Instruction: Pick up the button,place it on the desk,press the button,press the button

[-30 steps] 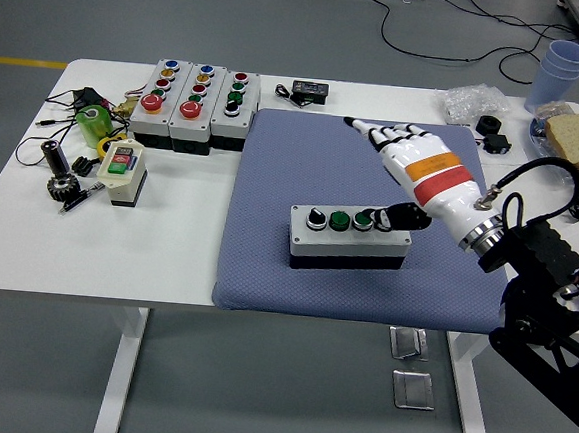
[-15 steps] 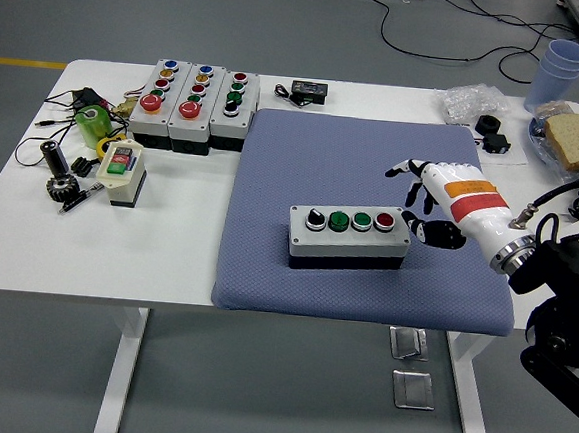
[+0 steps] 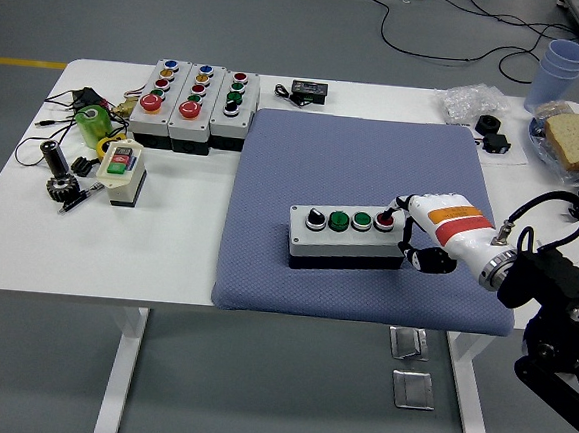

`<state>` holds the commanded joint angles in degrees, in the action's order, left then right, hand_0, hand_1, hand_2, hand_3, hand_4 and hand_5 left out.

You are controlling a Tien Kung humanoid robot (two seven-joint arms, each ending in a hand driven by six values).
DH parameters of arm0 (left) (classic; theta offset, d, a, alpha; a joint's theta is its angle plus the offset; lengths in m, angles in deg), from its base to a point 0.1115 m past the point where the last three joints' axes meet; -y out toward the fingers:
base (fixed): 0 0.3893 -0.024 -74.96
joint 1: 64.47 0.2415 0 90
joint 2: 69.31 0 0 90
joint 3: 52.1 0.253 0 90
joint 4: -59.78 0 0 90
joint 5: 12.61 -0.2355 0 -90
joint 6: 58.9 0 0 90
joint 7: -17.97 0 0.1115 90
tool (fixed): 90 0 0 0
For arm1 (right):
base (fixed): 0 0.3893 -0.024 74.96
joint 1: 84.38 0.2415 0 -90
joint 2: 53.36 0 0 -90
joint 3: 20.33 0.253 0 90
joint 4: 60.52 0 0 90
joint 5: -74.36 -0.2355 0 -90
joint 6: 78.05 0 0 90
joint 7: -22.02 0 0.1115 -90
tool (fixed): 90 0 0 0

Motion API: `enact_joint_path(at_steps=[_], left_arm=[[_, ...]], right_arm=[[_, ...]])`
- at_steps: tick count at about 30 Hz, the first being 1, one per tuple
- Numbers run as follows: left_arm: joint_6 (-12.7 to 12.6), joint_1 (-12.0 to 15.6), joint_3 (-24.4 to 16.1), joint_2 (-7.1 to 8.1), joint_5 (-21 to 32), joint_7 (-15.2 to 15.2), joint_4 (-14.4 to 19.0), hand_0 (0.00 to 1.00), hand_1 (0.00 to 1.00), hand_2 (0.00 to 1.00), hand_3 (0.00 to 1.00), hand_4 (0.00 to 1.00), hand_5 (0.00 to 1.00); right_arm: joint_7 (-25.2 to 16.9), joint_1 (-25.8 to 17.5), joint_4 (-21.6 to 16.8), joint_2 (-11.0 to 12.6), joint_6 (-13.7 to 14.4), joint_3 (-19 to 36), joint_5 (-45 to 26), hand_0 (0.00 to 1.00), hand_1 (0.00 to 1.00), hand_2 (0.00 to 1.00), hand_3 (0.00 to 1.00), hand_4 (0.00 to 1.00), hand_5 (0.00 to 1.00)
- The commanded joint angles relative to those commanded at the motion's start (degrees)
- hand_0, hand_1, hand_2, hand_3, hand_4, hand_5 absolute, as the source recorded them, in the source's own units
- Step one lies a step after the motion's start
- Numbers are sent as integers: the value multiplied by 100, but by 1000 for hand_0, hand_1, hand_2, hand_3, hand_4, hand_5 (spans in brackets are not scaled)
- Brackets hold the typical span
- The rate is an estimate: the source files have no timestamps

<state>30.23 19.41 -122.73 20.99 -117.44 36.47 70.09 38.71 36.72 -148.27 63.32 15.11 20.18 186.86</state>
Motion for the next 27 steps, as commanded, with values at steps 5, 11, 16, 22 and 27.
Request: enact_joint_path(at_steps=[5,11,16,22,27], left_arm=[[-8,2,17,1,37,-6,0,645,606,597,566,315,862],[-20,-25,22,9,94,-15,0,645,606,595,566,315,862],[-26,-50,35,16,125,-20,0,645,605,596,565,315,862],[-29,-74,31,20,135,-21,0,645,605,594,566,315,862],[-30,-81,39,20,146,-23,0,645,605,594,566,315,862]], right_arm=[[8,28,53,-47,-13,-34,16,234,2,232,676,459,2],[48,124,214,-111,-118,-182,19,235,2,232,671,458,2],[100,181,282,-132,-166,-313,37,236,2,232,669,458,2],[162,199,277,-170,-89,-244,72,236,2,232,667,459,2],[232,176,279,-155,-88,-187,89,236,2,232,667,459,2]])
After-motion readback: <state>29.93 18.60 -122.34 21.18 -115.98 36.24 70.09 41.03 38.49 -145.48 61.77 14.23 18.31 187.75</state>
